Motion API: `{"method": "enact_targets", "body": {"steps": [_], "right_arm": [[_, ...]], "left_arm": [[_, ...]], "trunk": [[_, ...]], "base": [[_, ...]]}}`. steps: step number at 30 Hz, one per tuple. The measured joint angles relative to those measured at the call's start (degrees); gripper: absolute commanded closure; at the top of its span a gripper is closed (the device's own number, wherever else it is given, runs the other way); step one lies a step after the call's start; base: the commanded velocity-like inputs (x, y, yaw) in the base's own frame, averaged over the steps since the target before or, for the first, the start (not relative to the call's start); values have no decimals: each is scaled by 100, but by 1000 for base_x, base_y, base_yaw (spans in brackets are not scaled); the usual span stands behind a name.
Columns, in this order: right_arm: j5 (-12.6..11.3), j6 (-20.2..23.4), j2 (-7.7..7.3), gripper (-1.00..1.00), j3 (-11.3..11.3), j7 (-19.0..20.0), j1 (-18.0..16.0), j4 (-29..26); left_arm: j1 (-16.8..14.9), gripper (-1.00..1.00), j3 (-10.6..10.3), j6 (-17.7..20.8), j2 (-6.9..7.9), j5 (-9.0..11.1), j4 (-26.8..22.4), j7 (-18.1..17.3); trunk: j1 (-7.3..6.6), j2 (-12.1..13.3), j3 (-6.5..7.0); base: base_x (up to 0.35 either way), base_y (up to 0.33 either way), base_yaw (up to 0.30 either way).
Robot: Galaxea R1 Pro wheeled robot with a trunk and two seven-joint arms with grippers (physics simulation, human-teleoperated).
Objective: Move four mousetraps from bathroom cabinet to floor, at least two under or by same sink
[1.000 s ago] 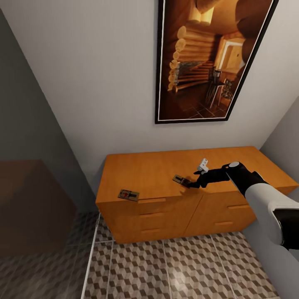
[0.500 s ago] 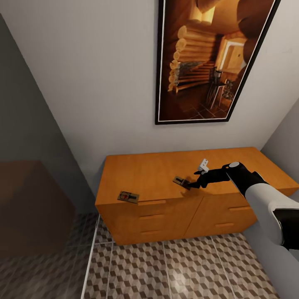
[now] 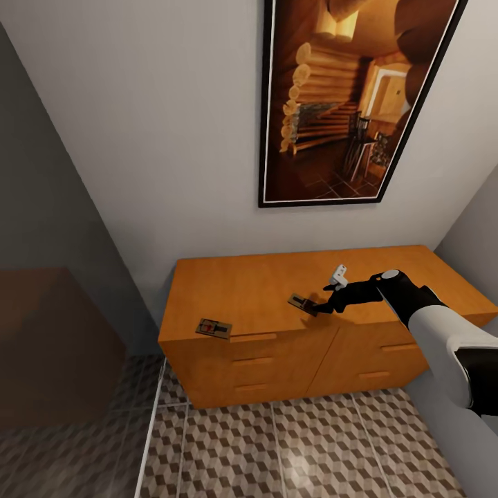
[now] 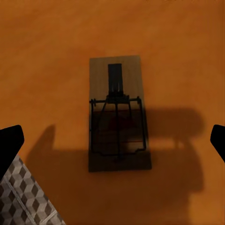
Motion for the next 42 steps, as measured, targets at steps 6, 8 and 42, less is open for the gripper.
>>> {"method": "enact_targets", "body": {"steps": [6,8,42], "right_arm": [[-1,4,2,-100,1,2,1,12],[0,5,2,-100,1,0,0,40],[5,-2,4,-100,-2,-18,-4,163]], "left_arm": [[6,-100,0,11,0,1,0,0],[6,-100,0,12,0,1,0,0],[7,-100,0,14,-2,-4,0,-8]], "trunk": [[0,0,0],[0,0,0],[0,0,-182]], "base": [[0,0,0],[0,0,0],[0,0,0]]}}
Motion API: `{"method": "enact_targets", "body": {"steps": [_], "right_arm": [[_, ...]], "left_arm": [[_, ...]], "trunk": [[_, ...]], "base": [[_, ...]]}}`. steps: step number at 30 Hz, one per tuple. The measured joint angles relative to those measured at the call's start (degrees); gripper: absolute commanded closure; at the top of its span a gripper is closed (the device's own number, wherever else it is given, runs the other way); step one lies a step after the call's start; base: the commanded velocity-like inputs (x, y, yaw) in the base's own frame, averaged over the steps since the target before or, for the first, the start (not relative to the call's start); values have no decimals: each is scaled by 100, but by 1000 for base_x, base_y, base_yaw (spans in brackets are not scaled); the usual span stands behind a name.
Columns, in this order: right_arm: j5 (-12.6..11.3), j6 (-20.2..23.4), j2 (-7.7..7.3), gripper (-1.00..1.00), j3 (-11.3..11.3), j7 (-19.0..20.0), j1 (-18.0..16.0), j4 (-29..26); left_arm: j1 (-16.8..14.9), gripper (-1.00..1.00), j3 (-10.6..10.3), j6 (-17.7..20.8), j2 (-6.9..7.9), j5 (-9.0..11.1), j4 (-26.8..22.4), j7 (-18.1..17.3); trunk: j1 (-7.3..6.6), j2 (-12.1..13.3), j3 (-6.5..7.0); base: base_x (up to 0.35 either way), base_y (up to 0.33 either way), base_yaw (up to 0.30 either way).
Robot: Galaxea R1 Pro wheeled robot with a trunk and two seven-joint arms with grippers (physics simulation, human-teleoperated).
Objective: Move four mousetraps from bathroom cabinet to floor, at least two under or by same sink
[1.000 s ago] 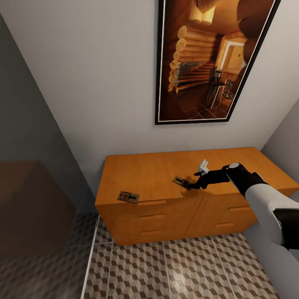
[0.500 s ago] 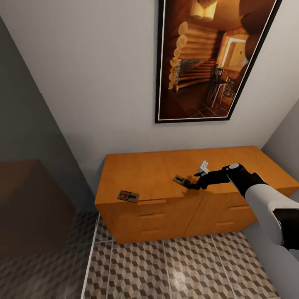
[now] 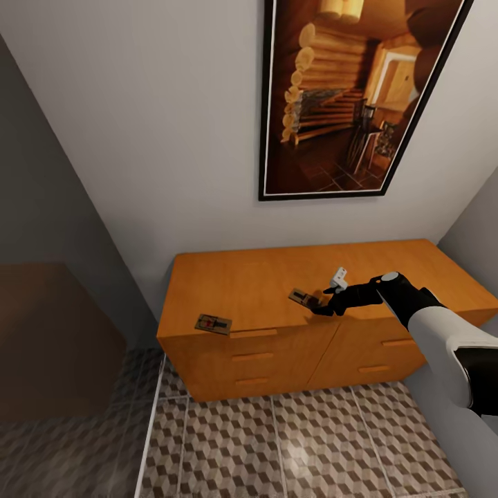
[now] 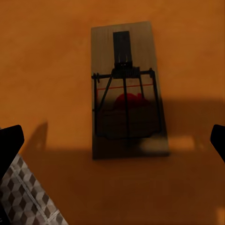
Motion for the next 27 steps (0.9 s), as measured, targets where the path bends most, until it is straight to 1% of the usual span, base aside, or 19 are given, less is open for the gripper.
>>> {"method": "enact_targets", "body": {"steps": [5,8,12,27], "right_arm": [[0,0,3,-100,-1,-2,1,8],[1,0,2,-100,-1,-3,1,11],[1,0,2,-100,-1,-3,4,12],[1,0,-1,-100,-1,-4,2,12]], "left_arm": [[0,-100,0,0,-5,-2,0,-28],[0,-100,0,0,-6,-2,-1,-161],[0,-100,0,0,-7,-1,0,-253],[6,-100,0,1,-7,1,-4,-316]], "trunk": [[0,0,-22],[-2,-1,-26],[-2,-1,-28],[0,0,-29]], "base": [[14,0,0],[103,0,0],[127,0,0],[29,0,0]]}}
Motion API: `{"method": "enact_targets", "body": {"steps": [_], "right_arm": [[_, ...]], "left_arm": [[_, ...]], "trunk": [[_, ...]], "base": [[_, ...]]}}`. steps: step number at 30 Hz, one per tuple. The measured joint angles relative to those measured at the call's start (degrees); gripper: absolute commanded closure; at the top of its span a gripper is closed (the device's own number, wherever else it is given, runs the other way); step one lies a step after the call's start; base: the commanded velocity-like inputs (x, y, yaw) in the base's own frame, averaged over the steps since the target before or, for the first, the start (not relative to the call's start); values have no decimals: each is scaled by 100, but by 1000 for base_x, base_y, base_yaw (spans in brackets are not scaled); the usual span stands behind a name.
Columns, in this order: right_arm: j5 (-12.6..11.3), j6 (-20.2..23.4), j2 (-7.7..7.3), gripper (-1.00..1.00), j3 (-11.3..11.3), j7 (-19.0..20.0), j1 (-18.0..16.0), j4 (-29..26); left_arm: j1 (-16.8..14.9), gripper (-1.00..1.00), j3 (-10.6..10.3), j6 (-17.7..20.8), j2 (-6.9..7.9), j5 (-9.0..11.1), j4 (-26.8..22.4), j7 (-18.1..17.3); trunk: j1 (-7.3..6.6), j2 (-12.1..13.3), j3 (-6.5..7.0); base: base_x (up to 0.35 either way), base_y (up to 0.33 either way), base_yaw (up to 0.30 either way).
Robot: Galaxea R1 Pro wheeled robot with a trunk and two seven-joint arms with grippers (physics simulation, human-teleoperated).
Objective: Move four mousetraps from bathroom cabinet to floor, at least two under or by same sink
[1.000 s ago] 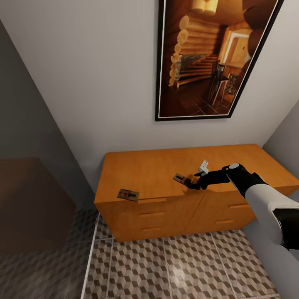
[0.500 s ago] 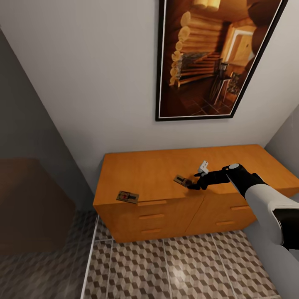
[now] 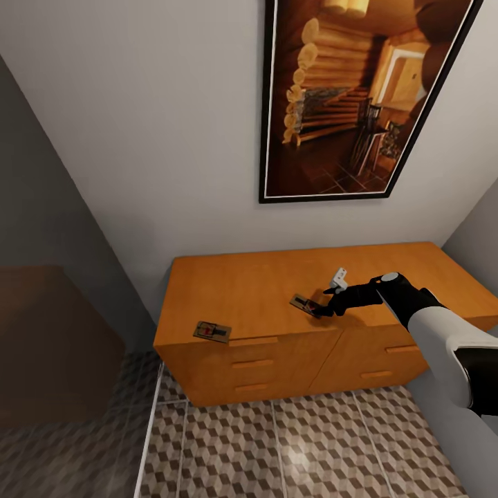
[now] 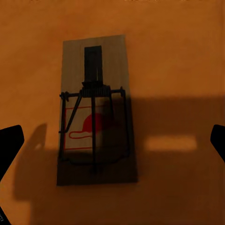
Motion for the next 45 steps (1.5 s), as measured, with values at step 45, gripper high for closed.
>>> {"method": "enact_targets", "body": {"steps": [45], "right_arm": [[207,-23,37,-100,0,-135,-5,105]], "left_arm": [[2,-100,1,0,0,2,-3,-11]], "trunk": [[0,0,0]], "base": [[0,0,0]]}}
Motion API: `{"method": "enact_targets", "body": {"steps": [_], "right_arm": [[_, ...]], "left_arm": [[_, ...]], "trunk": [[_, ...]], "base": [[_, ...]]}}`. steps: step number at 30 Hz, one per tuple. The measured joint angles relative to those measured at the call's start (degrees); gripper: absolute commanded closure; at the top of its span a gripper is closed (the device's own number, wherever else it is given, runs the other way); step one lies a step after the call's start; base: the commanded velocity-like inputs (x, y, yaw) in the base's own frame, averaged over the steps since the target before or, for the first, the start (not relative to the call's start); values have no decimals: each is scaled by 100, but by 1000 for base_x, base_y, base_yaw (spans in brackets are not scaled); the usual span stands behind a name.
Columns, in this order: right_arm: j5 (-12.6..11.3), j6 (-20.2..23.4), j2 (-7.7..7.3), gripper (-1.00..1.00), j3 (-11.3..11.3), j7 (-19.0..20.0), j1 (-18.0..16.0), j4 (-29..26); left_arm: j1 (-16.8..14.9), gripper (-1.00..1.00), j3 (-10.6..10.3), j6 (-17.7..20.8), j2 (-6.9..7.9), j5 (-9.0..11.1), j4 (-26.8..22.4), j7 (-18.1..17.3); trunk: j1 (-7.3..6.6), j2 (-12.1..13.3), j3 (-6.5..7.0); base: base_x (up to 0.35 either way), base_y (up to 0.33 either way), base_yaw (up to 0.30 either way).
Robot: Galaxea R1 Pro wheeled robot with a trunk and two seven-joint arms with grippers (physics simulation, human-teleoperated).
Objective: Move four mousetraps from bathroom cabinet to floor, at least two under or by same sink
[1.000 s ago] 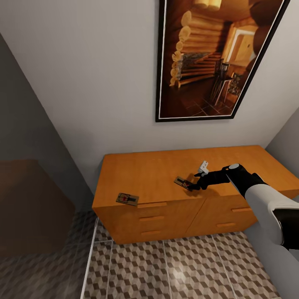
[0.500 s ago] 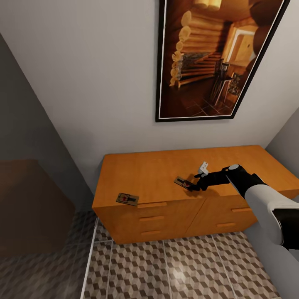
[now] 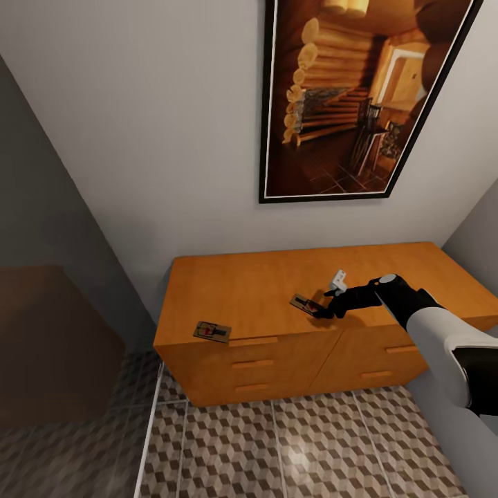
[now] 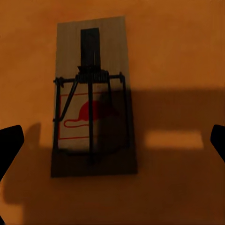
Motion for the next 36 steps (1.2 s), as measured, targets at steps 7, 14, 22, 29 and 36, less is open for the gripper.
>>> {"method": "enact_targets", "body": {"steps": [7,14,22,29,36], "right_arm": [[17,0,61,-100,-2,-23,1,0],[75,0,96,-100,-4,-139,1,6],[87,0,113,-100,0,-168,0,9],[90,0,136,-100,-3,-178,1,14],[90,0,146,-100,1,-219,1,18]], "left_arm": [[0,-100,-1,0,0,1,2,0],[0,-100,-1,0,0,2,4,0],[0,-100,0,0,0,1,4,0],[0,-100,-1,0,0,0,6,0],[0,-100,-1,0,0,0,6,0]], "trunk": [[0,0,0],[0,0,0],[0,0,0],[0,0,0],[0,0,0]], "base": [[0,0,0],[0,0,0],[0,0,0],[0,0,0],[0,0,0]]}}
